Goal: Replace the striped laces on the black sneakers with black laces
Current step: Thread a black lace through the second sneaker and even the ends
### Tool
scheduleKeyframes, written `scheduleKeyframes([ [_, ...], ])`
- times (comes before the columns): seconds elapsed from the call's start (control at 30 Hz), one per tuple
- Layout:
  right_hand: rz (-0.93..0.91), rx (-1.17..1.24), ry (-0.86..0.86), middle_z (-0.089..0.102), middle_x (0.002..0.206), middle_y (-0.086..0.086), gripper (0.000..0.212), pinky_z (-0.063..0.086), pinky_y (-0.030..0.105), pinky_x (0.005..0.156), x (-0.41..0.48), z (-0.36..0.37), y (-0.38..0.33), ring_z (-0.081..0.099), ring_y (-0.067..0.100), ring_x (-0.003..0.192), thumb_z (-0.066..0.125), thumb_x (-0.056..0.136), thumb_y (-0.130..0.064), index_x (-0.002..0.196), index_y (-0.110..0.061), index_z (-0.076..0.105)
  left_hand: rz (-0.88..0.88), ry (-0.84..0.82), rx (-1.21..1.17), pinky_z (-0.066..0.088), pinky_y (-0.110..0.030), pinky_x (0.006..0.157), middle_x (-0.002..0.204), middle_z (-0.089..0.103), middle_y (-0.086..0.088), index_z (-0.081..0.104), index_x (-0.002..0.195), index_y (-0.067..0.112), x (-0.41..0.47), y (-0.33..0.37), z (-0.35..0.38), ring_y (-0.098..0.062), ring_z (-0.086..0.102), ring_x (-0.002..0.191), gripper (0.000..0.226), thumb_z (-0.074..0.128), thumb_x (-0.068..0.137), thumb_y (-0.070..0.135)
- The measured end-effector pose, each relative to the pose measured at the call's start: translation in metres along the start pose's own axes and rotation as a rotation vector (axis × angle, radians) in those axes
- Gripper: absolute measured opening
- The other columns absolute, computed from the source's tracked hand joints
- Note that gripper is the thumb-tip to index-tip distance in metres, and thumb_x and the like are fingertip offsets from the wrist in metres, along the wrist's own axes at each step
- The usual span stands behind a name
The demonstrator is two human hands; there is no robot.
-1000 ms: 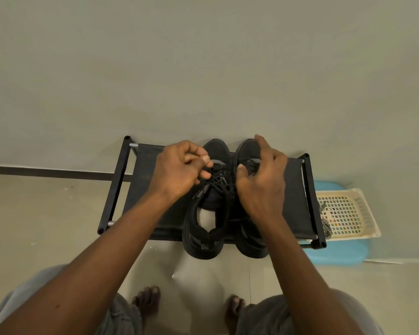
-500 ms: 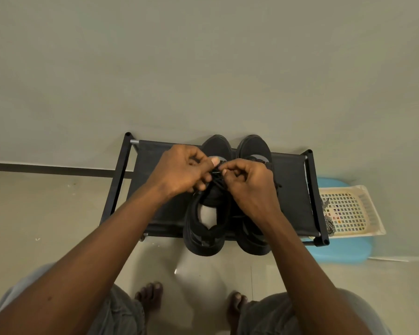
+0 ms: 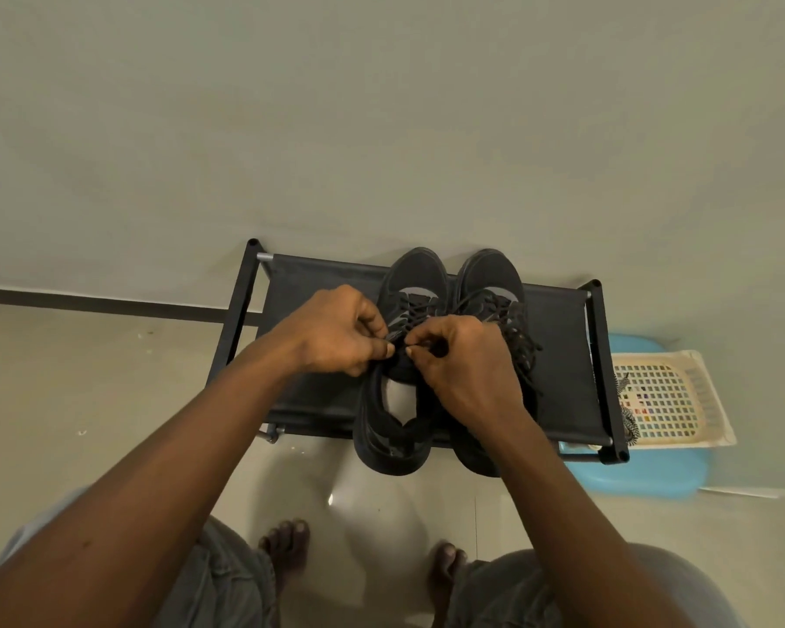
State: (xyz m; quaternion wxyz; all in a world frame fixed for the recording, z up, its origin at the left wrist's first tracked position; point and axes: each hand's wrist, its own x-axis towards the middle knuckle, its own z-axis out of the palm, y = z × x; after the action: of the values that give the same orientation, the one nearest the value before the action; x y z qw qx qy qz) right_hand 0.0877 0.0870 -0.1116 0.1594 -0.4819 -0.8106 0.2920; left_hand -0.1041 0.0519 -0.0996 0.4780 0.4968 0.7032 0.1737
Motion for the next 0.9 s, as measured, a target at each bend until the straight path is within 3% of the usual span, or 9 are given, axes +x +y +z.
scheduleKeyframes([
  [0.17,0.05,-0.095,0.1,0.054,0.095,-0.008,0.006,0.052,0.041,0.081,-0.005,0.015,-0.008,0.058,0.014,0.081,0.076,0.089,-0.031,0.094,-0.029,0.076,-0.02,-0.03,-0.15,0.065,-0.032,0.073,0.086,0.079,-0.009,0.078,0.099,0.01,0.0,-0.005,-0.004,-0.025,0.078,0.084,0.008,0.079,0.091,0.011],
  [0.27,0.113,-0.032,0.138,0.056,0.093,-0.01,0.003,0.051,0.048,0.088,-0.005,0.021,-0.008,0.06,0.013,0.085,0.077,0.088,-0.033,0.091,-0.032,0.075,-0.022,-0.032,-0.164,0.064,-0.031,0.071,0.086,0.079,-0.01,0.079,0.098,0.01,0.0,-0.005,-0.003,-0.026,0.078,0.083,0.007,0.079,0.091,0.01],
  [0.57,0.3,0.105,0.181,0.066,0.094,-0.015,0.004,0.031,0.036,0.095,-0.003,0.03,-0.006,0.058,0.005,0.099,0.074,0.089,-0.04,0.09,-0.036,0.076,-0.042,-0.045,-0.202,0.062,-0.029,0.068,0.087,0.078,-0.011,0.078,0.101,0.01,0.0,-0.005,-0.003,-0.027,0.078,0.083,0.008,0.075,0.093,0.008],
  [0.73,0.334,0.172,0.177,0.069,0.091,-0.018,0.005,0.032,0.037,0.099,-0.003,0.03,-0.008,0.059,0.003,0.1,0.073,0.09,-0.041,0.086,-0.037,0.075,-0.049,-0.046,-0.212,0.062,-0.029,0.068,0.086,0.079,-0.01,0.078,0.1,0.01,-0.001,-0.005,-0.003,-0.025,0.078,0.083,0.007,0.075,0.094,0.008],
  [0.9,0.337,0.241,0.109,0.064,0.085,-0.022,0.011,0.04,0.047,0.106,-0.002,0.025,-0.009,0.061,0.002,0.095,0.075,0.088,-0.04,0.078,-0.042,0.072,-0.052,-0.06,-0.227,0.061,-0.028,0.069,0.089,0.079,-0.011,0.078,0.102,0.01,-0.001,-0.004,-0.004,-0.024,0.078,0.084,0.009,0.073,0.095,0.006],
])
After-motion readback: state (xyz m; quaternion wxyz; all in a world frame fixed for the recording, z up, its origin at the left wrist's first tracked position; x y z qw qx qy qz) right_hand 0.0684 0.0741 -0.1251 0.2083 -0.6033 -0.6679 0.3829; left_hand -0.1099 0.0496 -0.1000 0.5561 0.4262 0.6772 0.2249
